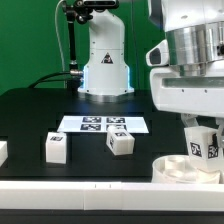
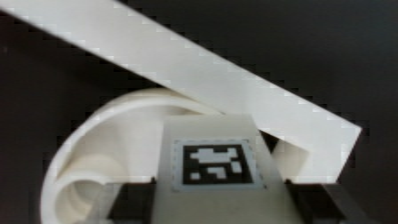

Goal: Assemble stool

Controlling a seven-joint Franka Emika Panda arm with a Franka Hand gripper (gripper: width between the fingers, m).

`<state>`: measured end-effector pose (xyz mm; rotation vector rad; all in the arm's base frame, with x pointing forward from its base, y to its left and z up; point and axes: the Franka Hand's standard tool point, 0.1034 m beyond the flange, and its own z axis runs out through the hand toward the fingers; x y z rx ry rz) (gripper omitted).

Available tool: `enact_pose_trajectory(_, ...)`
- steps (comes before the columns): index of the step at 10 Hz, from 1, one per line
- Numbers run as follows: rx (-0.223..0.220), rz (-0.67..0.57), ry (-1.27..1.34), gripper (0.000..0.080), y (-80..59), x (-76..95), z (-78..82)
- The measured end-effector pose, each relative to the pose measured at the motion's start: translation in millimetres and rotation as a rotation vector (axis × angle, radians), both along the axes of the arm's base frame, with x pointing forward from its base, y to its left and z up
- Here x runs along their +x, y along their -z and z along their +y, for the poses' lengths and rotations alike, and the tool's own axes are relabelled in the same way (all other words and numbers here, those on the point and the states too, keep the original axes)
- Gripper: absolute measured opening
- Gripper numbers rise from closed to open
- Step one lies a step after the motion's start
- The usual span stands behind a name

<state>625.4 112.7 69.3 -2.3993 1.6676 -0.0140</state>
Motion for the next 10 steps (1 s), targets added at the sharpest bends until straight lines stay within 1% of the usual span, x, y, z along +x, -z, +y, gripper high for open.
enact_pose_trajectory(2,0.028,0.017,0.1,0.034,-0.1,0.1,0.5)
enact_pose_trajectory(5,0.029,0.015,0.096,0.034,-0.1,0.2,0.4)
enact_pose_trajectory(6,0.025,0.007,0.049,0.0521,-4.5,1.0,-0.3)
enact_pose_trajectory(7,0.018,-0.003,-0.042,0.0612,-14.1,1.3,-1.3)
enact_pose_trajectory(8,0.022,-0.018,-0.061,0.0612,-22.4,3.3,-3.2)
enact_pose_trajectory(9,0.02,-0.037,-0.09,0.0644,-30.3,6.4,-5.9)
enact_pose_trajectory(10,0.006,-0.053,-0.173,0.0644,-29.3,6.2,-6.2)
